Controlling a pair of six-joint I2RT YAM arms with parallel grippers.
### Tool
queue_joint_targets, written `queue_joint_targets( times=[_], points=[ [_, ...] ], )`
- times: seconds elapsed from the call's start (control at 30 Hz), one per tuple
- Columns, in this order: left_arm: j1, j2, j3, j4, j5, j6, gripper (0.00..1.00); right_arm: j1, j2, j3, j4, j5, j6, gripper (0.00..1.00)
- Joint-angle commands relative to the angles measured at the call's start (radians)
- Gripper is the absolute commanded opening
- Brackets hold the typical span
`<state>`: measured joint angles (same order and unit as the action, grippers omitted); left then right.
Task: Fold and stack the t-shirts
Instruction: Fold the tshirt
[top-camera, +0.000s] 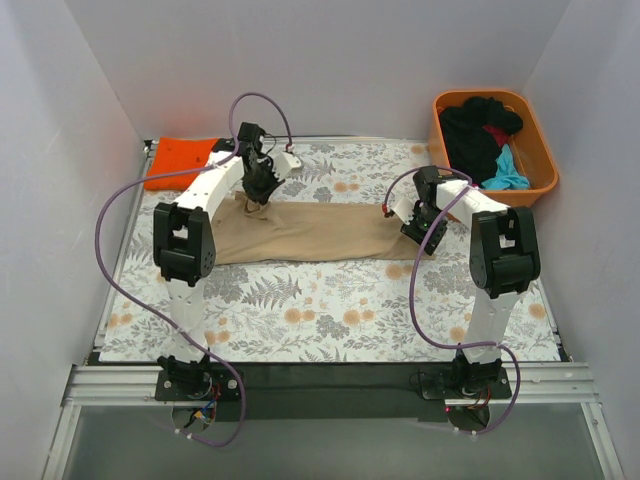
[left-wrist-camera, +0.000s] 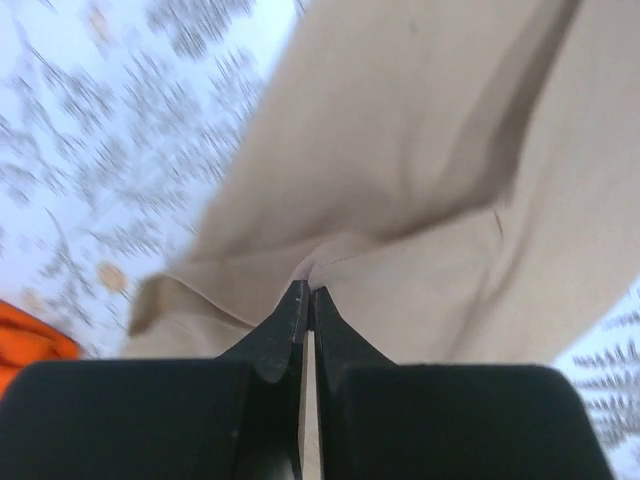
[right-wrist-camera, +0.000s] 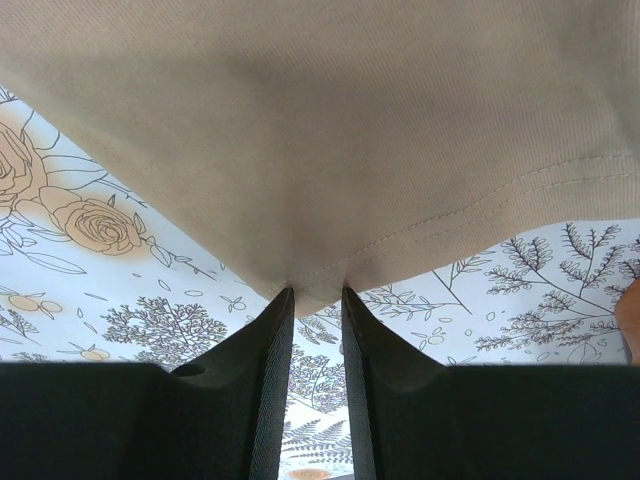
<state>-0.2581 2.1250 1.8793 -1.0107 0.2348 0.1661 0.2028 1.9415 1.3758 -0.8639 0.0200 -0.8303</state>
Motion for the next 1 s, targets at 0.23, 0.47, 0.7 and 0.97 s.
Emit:
queue_joint_targets(
  times=[0.23,0.47,0.7,0.97],
  points=[
    [-0.063,0.102,0.096,0.17,0.057,-0.12,0.48,-0.003,-0.052,0.002,-0.03,0.001,-0.009,0.28],
    [-0.041,-0.086,0.011,0.162,0.064,-0.31,0.6,-0.003,-0.07,0.092,-0.052,-0.012,-0.004,0.28],
    [0.019,-0.237,-0.235,0.142,-0.002,-0.582,0.49,0.049,0.026,0.198,-0.066,-0.063,0.008,0.29],
    [0.043,-0.212,-0.322,0.182,-0.021,-0.792,0.42,0.089,0.109,0.186,-0.07,-0.029,0.014,0.26]
  ],
)
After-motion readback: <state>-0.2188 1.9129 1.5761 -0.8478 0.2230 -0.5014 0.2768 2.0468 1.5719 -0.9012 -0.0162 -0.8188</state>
